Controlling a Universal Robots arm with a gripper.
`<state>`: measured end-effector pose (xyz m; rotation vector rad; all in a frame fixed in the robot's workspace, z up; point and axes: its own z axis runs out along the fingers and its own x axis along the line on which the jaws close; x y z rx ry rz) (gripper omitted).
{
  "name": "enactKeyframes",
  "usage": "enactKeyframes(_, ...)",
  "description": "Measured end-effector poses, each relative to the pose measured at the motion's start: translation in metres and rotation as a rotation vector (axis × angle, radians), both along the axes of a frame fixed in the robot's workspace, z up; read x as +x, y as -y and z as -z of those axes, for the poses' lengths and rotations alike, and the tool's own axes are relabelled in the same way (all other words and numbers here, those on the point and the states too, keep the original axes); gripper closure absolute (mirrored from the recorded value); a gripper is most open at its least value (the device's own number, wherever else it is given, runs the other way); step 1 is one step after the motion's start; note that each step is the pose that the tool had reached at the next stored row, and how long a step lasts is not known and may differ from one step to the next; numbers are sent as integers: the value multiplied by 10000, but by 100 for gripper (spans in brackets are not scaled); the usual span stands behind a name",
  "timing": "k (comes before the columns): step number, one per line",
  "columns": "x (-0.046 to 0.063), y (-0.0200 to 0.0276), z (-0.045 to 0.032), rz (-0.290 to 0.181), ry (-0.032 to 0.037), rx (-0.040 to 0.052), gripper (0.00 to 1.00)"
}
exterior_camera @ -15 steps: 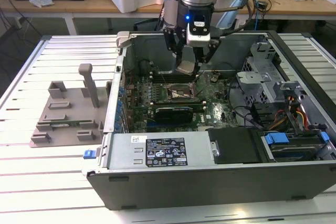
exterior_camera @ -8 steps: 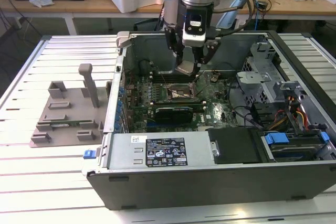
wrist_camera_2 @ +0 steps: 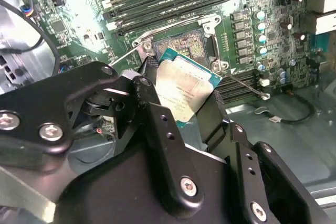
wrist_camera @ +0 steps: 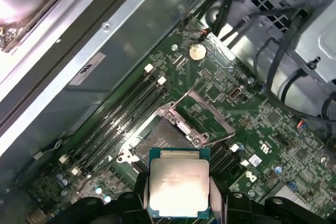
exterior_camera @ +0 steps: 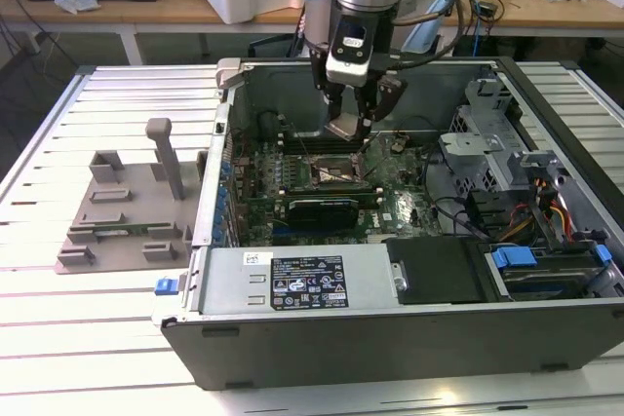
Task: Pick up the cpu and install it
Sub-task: 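Place the cpu into insertion slot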
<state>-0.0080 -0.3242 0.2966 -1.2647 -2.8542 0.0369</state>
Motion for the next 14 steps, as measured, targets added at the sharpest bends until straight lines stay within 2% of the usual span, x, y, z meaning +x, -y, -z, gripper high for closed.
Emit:
enactKeyframes(7, 0, 0, 0, 913, 0, -65, 45)
enactKeyframes(14, 1, 0, 0, 1890, 2, -173, 45)
